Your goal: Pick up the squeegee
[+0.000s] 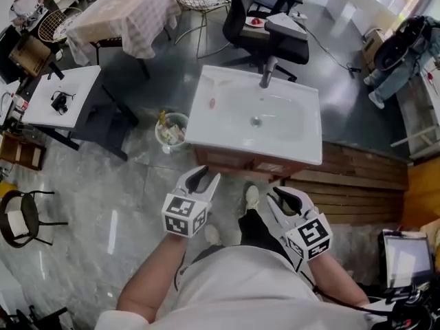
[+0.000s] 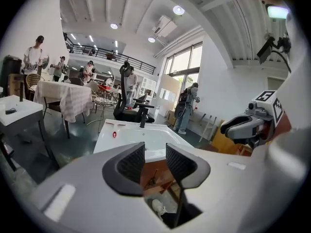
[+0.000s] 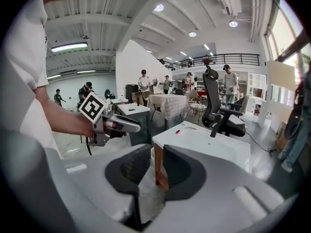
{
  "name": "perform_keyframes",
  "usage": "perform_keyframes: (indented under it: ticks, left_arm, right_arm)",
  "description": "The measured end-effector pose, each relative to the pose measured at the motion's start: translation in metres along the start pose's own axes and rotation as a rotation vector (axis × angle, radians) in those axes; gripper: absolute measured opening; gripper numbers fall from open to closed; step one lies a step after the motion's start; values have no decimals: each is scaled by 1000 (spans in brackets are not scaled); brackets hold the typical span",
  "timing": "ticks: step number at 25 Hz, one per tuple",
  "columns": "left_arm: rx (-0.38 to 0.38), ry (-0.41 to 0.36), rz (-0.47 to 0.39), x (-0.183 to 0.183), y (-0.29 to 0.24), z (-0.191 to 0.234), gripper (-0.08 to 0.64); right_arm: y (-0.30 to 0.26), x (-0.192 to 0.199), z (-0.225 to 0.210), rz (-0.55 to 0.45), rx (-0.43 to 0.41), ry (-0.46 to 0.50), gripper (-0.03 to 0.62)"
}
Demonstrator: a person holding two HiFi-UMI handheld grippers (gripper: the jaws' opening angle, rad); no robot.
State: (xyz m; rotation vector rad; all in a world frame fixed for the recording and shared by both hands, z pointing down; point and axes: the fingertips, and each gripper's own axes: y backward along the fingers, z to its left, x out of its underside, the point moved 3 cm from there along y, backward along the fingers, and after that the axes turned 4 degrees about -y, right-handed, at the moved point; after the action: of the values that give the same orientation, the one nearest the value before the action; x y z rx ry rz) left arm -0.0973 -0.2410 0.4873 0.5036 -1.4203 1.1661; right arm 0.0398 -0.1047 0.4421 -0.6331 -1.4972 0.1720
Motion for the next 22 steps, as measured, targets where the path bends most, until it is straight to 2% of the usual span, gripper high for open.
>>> perform_keyframes:
  ticks: [7,12,22]
  left_arm:
    - [-134,21,54,-12,-82,55,155]
    - [-243,20,96,-29,-156,99,174]
    - [-391,0,218,-35,-299,185,203]
  right_arm:
    - [-42,-11,-61,15,-45,-6,69]
    - [-72,-32,-134,4,-90,-8,69]
    - [-94,-18,-272,78,-88,-59,69]
